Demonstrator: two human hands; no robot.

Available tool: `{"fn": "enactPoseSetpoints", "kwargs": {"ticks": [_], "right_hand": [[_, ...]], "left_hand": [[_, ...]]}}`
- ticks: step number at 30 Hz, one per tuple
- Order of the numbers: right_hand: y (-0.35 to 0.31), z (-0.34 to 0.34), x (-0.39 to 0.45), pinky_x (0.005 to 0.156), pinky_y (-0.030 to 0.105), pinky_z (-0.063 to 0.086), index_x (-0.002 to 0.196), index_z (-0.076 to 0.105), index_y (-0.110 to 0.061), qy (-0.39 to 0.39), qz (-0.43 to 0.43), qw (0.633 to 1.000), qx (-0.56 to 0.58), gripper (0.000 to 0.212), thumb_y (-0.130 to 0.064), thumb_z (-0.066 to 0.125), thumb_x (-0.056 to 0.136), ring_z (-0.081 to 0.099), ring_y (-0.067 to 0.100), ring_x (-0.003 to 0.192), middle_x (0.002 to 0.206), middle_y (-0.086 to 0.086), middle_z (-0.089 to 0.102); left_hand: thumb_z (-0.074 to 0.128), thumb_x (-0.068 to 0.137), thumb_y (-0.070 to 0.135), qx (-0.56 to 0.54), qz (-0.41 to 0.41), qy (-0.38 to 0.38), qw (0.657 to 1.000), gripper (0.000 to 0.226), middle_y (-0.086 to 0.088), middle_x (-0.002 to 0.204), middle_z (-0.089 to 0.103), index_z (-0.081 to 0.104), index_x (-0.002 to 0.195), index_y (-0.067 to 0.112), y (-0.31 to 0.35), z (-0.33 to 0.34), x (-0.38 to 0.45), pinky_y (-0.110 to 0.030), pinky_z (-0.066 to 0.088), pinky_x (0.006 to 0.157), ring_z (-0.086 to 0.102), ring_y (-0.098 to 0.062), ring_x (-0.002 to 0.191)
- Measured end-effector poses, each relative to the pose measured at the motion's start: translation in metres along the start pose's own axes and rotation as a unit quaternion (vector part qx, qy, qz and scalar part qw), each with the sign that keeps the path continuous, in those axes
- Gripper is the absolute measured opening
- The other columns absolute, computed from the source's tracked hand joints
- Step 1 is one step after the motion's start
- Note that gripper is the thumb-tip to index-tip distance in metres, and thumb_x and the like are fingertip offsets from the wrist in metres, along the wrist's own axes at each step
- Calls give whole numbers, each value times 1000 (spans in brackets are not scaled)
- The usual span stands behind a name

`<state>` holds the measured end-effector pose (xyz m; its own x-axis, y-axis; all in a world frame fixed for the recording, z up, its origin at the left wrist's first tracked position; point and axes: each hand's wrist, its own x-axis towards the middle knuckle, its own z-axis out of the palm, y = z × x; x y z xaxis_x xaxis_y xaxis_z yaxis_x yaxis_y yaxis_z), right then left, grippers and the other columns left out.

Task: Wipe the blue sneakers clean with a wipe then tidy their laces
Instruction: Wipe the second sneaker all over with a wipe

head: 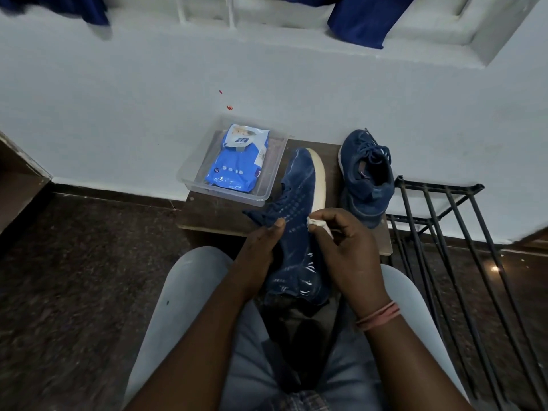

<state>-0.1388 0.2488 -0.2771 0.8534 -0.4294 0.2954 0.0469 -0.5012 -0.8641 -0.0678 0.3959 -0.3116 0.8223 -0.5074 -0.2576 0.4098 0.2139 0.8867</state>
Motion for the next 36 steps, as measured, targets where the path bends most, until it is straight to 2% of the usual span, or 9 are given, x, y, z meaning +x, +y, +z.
{"fn": "enactPoseSetpoints", "kwargs": {"ticks": [4, 9, 14, 18, 22, 26, 28, 31, 36], "right_hand": [[-10, 4, 4, 88, 31, 56, 101, 75, -21, 23, -7, 999, -47, 11, -13, 71, 93, 68, 3, 96, 99, -13, 73], [-21, 12, -13, 89, 25, 52, 103, 76, -19, -37, -89, 986, -138, 15, -11, 72, 92, 66, 8, 95, 101, -8, 73], [-11, 6, 3, 83, 26, 52, 99, 72, -20, 47, -32, 993, -103, 11, -11, 71, 93, 63, 1, 90, 96, -9, 70], [-26, 20, -14, 85, 29, 53, 101, 74, -19, -25, -70, 991, -107, 10, -13, 71, 93, 65, 8, 92, 97, -8, 72], [-11, 12, 2, 85, 35, 53, 101, 73, -18, 52, -45, 991, -117, 14, -6, 68, 93, 64, 9, 92, 97, -6, 71], [-28, 23, -16, 85, 27, 53, 99, 74, -19, -17, -59, 994, -89, 13, -9, 69, 93, 65, 4, 92, 96, -11, 72], [-25, 23, -16, 86, 30, 54, 99, 75, -21, -20, -57, 994, -86, 13, -11, 71, 93, 66, 4, 93, 97, -12, 72], [-13, 17, -4, 85, 38, 55, 99, 74, -22, 40, -30, 995, -86, 12, -11, 70, 93, 66, 8, 94, 98, -11, 72], [-29, 26, -18, 87, 26, 49, 98, 76, -19, -15, -101, 987, -125, 13, -9, 73, 91, 61, 5, 92, 96, -7, 73]], "left_hand": [[56, 100, 45, -12, 4, -9, 1000, 37, -18, 132, 67, 74, 121, 22, -4, 1, 1, -61, 37, 116, 61, -37, 128], [48, 100, 47, -46, -3, 9, 999, 40, -17, 131, 68, 77, 114, 23, -4, 0, 2, -53, 40, 116, 62, -33, 127], [44, 103, 49, -23, -1, 5, 1000, 45, -13, 124, 73, 74, 115, 17, -1, 5, 0, -38, 53, 100, 68, -26, 119], [41, 102, 49, -25, 10, 4, 1000, 45, -9, 118, 75, 81, 105, 26, -1, 1, 0, -40, 51, 103, 68, -25, 116], [44, 97, 65, 40, 9, 12, 999, 66, -10, 82, 72, 72, 92, 5, -4, 2, -1, -30, 51, 82, 65, -22, 79], [49, 96, 58, -16, 10, 31, 999, 47, -10, 119, 74, 81, 106, 25, -5, 1, 1, -41, 49, 104, 67, -26, 118], [50, 94, 58, -20, 10, 21, 1000, 48, -8, 120, 75, 79, 108, 22, -5, 1, 1, -39, 49, 104, 66, -25, 120], [43, 94, 50, -10, 7, 3, 1000, 47, -6, 114, 77, 69, 115, 17, -6, 2, 0, -38, 53, 101, 70, -22, 114], [46, 93, 51, -11, 4, 21, 1000, 49, -4, 108, 78, 67, 114, 12, -6, 1, 1, -31, 57, 91, 73, -17, 107]]}}
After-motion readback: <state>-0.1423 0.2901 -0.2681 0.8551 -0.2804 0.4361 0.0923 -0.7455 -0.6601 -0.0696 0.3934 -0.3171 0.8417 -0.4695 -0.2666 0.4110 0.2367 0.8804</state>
